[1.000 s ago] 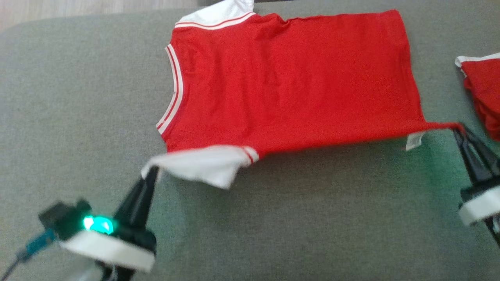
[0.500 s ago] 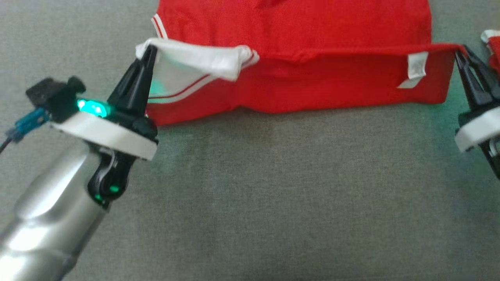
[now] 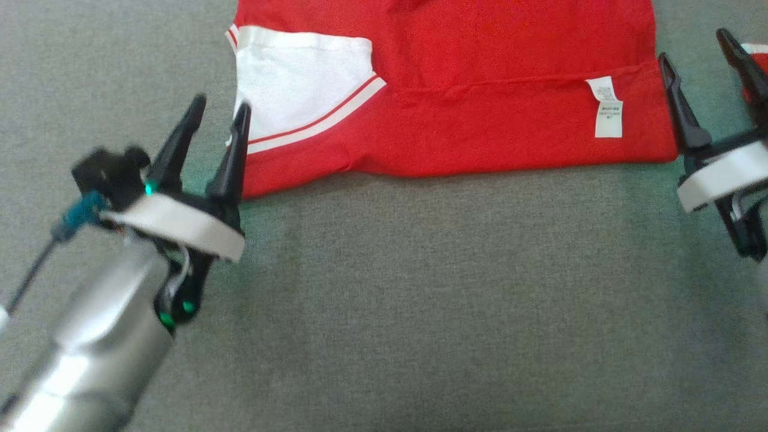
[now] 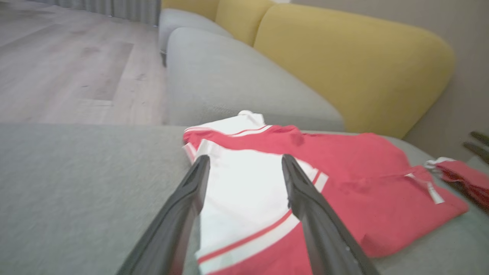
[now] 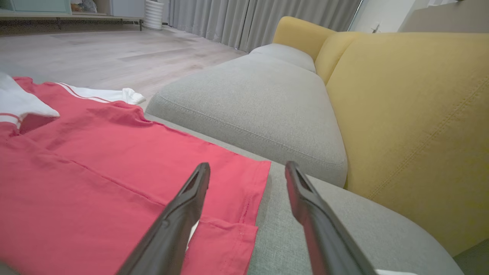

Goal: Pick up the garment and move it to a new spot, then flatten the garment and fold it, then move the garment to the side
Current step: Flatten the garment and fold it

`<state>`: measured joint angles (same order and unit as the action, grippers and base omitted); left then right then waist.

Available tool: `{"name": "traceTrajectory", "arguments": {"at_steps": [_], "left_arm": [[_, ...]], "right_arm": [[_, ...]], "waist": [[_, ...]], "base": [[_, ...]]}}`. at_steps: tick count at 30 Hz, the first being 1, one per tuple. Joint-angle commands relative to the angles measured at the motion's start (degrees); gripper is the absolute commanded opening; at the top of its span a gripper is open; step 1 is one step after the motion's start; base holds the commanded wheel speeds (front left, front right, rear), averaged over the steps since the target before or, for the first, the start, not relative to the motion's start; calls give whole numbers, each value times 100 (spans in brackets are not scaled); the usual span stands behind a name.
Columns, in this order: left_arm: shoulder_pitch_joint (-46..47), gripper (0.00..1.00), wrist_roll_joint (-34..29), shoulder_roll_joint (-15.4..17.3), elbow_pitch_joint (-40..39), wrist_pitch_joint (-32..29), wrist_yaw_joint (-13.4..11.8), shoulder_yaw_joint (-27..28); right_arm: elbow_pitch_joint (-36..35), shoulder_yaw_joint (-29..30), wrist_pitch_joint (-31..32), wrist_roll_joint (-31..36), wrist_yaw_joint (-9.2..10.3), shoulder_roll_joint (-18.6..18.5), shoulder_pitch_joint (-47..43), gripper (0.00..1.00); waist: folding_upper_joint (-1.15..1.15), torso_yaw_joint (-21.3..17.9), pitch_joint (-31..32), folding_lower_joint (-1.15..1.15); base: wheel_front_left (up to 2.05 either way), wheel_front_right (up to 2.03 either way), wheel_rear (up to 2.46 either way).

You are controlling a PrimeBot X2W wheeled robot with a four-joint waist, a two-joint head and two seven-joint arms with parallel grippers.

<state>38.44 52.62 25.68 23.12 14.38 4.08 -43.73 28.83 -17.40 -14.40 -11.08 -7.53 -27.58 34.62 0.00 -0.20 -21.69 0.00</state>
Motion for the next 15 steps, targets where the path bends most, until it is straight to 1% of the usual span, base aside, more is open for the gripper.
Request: {"name": "traceTrajectory", "arguments": {"at_steps": [1, 3, 5, 10, 15], "left_arm": [[-176, 100, -103, 72, -93, 57, -107, 336], [-493, 100, -244, -52, -88, 59, -236, 476], [-759, 100, -269, -170, -42, 60, -288, 563], [-995, 100, -215, -306, 192, 30, -217, 517], [-927, 100, -191, -351, 508, -65, -256, 491]], "right_arm": [[-200, 29, -58, -25, 4, -31, -299, 100], [-295, 113, -58, -20, 4, 21, -519, 100], [-353, 194, -59, -14, 4, 59, -692, 100], [-415, 293, -59, 18, 4, 148, -907, 100], [-422, 283, -59, 48, 4, 224, -906, 100]], "waist": [[0, 4, 69, 0], [0, 0, 115, 0], [0, -6, 150, 0], [0, -51, 164, 0], [0, -118, 135, 0]], "base": [[0, 0, 0], [0, 0, 0], [0, 0, 0], [0, 0, 0], [0, 0, 0]]}}
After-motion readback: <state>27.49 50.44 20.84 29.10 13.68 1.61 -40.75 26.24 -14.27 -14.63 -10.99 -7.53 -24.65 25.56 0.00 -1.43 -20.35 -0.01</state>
